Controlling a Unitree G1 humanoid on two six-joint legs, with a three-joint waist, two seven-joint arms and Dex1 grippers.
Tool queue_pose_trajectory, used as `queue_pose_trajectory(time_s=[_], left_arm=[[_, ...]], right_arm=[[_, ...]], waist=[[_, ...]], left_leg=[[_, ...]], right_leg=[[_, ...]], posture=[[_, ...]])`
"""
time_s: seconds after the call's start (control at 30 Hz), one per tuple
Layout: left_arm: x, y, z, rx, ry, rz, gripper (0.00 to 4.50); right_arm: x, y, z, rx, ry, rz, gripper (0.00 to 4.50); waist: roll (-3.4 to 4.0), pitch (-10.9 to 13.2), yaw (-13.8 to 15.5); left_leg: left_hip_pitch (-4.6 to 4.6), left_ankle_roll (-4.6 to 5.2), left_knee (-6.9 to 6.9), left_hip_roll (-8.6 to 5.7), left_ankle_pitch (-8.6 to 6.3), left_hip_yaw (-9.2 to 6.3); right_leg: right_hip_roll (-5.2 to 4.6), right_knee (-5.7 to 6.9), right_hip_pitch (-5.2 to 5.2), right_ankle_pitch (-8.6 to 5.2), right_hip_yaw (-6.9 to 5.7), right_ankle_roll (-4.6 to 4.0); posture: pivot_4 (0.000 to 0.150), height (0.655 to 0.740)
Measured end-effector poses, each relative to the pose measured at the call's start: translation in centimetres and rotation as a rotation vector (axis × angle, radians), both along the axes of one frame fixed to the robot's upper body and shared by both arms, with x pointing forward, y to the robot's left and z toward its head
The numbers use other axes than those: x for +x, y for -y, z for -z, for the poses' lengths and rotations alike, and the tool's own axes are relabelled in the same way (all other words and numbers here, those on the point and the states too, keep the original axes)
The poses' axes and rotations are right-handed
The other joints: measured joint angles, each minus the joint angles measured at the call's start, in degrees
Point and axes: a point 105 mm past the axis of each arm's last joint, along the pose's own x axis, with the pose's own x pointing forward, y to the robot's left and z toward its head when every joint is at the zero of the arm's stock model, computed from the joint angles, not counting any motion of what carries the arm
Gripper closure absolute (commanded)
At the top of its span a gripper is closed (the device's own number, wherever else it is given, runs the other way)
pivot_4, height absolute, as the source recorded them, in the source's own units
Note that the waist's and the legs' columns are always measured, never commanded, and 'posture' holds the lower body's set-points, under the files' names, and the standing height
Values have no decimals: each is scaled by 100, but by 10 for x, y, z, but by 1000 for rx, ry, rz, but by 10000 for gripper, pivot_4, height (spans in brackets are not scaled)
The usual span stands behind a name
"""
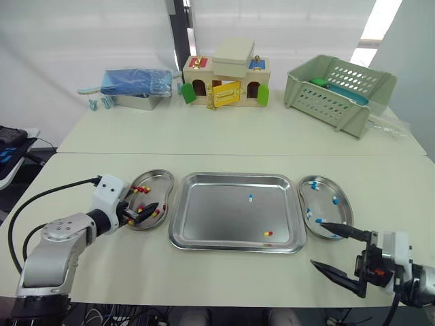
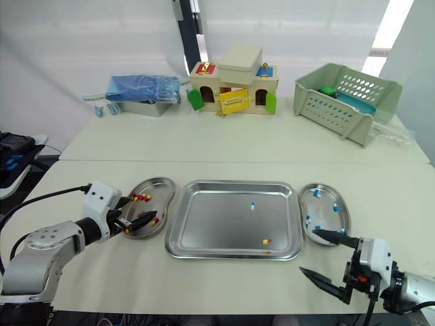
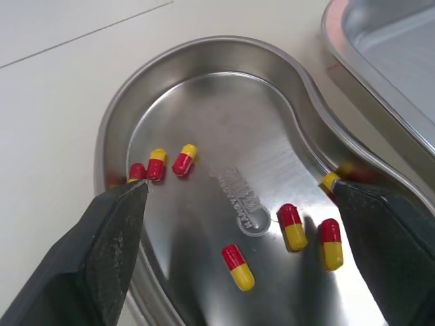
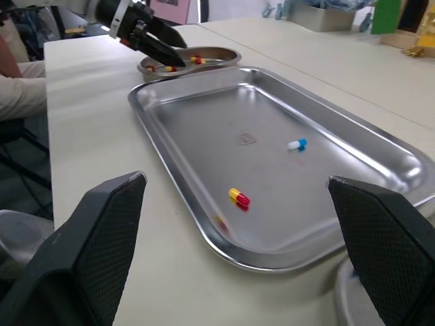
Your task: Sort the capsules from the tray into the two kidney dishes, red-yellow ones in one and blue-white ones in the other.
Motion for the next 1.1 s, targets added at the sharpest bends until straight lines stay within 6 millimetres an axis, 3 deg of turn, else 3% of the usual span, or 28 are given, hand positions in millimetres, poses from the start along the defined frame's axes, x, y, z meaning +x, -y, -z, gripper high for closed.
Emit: queue_pose_trajectory(time_s=[0.17, 0.53, 0.63, 0.87, 1.0, 1.1], left_arm=[[-16, -58, -16, 67, 68, -104, 211], [-52, -136, -11, 120, 76, -266, 211], [-53, -139, -12, 124, 90, -272, 211], [-53, -132, -10, 109, 125, -246, 211], [-59, -105, -5, 46, 146, -137, 211], [-65, -68, -6, -65, 216, -36, 211]], right_arm=[[16, 55, -5, -103, -79, 199, 0], [49, 142, -7, -153, -112, 498, 0], [52, 151, -7, -150, -120, 521, 0], [53, 151, -2, -199, -156, 476, 0], [55, 151, -4, -196, -148, 476, 0], [60, 148, -4, -195, -150, 470, 0]], waist=[[-3, 1, 1], [-6, 2, -10], [-7, 3, -9], [-6, 3, -43], [-6, 3, -51], [-6, 2, -55]], left_leg=[[9, 1, -11, 0, 0, 6], [12, 1, -14, 1, -1, 13], [12, 1, -14, 1, 0, 13], [13, 0, -14, 3, 0, 15], [12, 0, -14, 4, 0, 17], [12, 0, -11, 5, 0, 21]], right_leg=[[0, 0, 1, -5, 3, -9], [-2, 4, -1, -6, 5, -9], [-3, 5, -1, -6, 4, -9], [-2, 9, -1, -6, 6, -9], [-3, 8, -2, -6, 8, -9], [-4, 7, 0, -6, 12, -9]], posture=[[1500, 7400], [1500, 7400], [1500, 7400], [1500, 7400], [1500, 7400], [1500, 7400]])
